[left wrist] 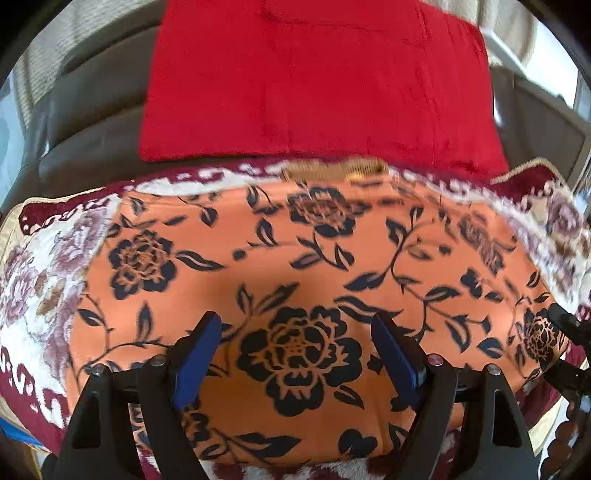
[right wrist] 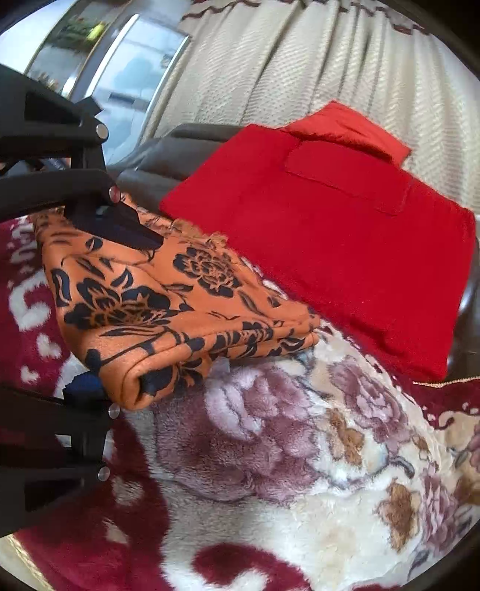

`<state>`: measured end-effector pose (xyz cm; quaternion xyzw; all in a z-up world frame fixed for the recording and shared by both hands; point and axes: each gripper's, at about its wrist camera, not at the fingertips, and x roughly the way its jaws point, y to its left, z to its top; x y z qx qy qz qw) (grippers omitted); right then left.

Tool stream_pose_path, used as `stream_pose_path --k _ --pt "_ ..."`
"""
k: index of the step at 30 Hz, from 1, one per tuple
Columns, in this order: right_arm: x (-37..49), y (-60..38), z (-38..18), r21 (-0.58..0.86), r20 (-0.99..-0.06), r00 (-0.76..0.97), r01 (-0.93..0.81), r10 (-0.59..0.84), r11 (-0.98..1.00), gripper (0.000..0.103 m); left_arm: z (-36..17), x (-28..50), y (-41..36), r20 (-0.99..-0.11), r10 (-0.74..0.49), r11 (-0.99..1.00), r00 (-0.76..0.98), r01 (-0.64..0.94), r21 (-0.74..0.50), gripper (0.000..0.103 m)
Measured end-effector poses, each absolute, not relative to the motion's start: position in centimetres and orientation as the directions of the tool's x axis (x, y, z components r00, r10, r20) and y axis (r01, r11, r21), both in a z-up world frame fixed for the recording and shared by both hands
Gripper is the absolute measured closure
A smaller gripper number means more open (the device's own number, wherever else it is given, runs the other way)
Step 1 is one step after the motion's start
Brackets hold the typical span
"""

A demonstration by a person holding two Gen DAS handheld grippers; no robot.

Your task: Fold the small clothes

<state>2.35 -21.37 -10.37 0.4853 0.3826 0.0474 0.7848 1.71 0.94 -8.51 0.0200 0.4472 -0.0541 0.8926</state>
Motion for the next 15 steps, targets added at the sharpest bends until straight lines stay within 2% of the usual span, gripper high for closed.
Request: stream_pose_path --k 2,3,5,6,8,9,10,11,15 --pt "2.8 -21.3 -10.7 0.799 -0.562 0.694 0.313 0.450 0.514 0.037 -8.2 1.9 0.7 -0.797 -0.079 0.993 0.599 0.115 -0.012 0.019" --pt "3.1 -21.0 -10.3 0.804 -0.548 0.703 0.293 0.454 0.517 0.028 -7.7 1.6 0.8 -0.777 -0.088 0.993 0.623 0.114 -0.021 0.019" --pt "4.0 -20.3 -9.6 0.800 -0.539 0.712 0.267 0.450 0.537 0.018 -7.0 1.3 1.0 -0.739 -0.091 0.993 0.667 0.112 -0.022 0.019" --pt "4.7 -20.0 -9.7 0.791 -0.552 0.702 0.271 0.449 0.548 0.016 -7.2 1.5 1.0 -0.741 -0.084 0.994 0.666 0.109 -0.015 0.019" --pt "6.0 -19.8 -10.4 0.779 -0.576 0.684 0.294 0.448 0.554 0.018 -9.9 2.9 0.8 -0.817 -0.066 0.994 0.572 0.113 -0.002 0.019" --pt "6.4 -19.6 -10.4 0.770 -0.584 0.682 0.295 0.440 0.566 0.026 -11.6 3.6 0.7 -0.856 -0.062 0.992 0.513 0.125 0.003 0.017" --pt "7.2 -19.1 -10.0 0.747 -0.606 0.667 0.290 0.434 0.598 0.038 -11.8 3.4 1.0 -0.828 -0.073 0.992 0.556 0.123 -0.005 0.016" --pt "7.8 -18.8 -9.7 0.737 -0.618 0.651 0.283 0.441 0.614 0.085 -11.7 3.4 1.0 -0.828 -0.077 0.991 0.556 0.131 -0.004 0.017" --pt "10.7 -15.0 -2.8 0.595 -0.660 0.661 0.172 0.356 0.785 0.085 -10.3 3.4 3.3 -0.817 -0.147 0.988 0.557 0.117 -0.098 0.018"
